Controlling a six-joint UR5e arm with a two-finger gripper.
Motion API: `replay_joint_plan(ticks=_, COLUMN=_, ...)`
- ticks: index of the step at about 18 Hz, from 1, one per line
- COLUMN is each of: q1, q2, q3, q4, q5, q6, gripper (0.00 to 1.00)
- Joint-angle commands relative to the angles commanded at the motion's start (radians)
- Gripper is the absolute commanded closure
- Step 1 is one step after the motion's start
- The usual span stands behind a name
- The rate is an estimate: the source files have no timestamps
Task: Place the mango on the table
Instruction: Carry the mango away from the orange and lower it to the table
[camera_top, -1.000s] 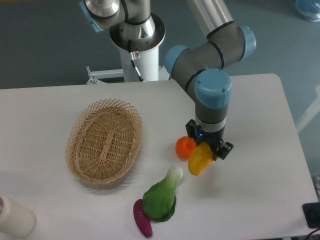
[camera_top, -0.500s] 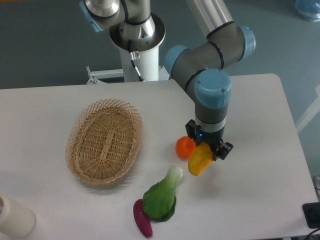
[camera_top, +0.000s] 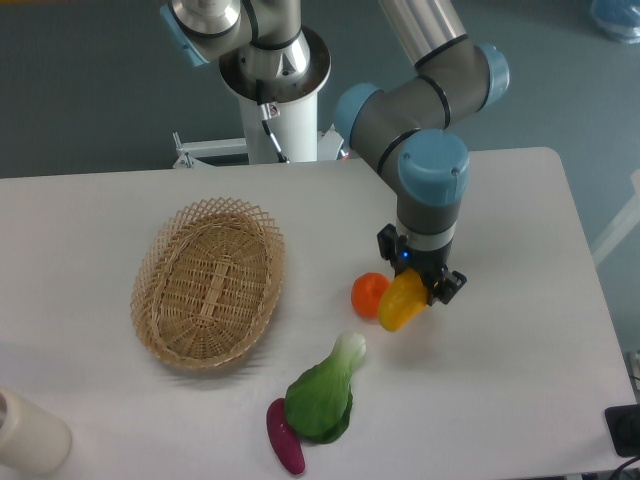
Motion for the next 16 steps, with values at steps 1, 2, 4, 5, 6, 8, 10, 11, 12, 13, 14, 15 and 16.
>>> replay_joint_plan(ticks=1, q1=0.009, q2=0.014, q3=-0.02, q4=0.0, q5=-0.003, q6=0.032, gripper=0.56)
replay_joint_plan(ticks=2, q1=0.025, q2=0.028, q3=-0.038, q4=0.0, q5=-0.015, q6=0.066, gripper=0.56)
replay_joint_plan(ticks=4, q1=0.041, q2=0.054, q3=-0.078, q4=0.0, q5=-0.055, q6=0.15, gripper=0.56)
replay_joint_plan(ticks=5, q1=0.052, q2=0.069, q3=-0.101, q4=0.002, q5=-0.06, q6=0.189, gripper=0.56)
replay_joint_plan(ticks=6, q1=0.066, q2=0.089, q3=-0.127, q4=0.0, q5=-0.06, q6=0.221, gripper=0.56)
replay_joint_plan(ticks=8, q1=0.075, q2=0.115, q3=-0.176, q4=0.002, q5=-0.06, q6=0.287, gripper=0.56)
replay_joint_plan(ticks=10, q1=0.083, q2=0.138, q3=-0.222, q4=0.012, q5=-0.058, q6=0.336, gripper=0.56)
replay_joint_plan(ticks=11, q1=0.083, q2=0.149, q3=-0.244, q4=0.018, q5=-0.058, q6=0.345, gripper=0.56)
replay_joint_plan(ticks=12, q1=0.081, q2=0.158, q3=-0.264, q4=0.031, q5=-0.057, q6=0.345, gripper=0.56)
replay_joint_plan(ticks=13, q1=0.077, q2=0.17, q3=-0.282, q4=0.037, q5=-0.057, q6=0.345, gripper=0.56)
replay_joint_plan(ticks=14, q1=0.074, q2=0.186, q3=-0.304, q4=0.041, q5=-0.055, q6=0.347, gripper=0.56)
replay_joint_plan(ticks=15, q1=0.071, q2=0.195, q3=-0.327, q4=0.041, q5=-0.054, q6=0.349, gripper=0.56)
replay_joint_plan(ticks=16, q1=0.069, q2=0.195, q3=-0.351, q4=0.049, q5=-0.052, q6=0.353, gripper=0.56)
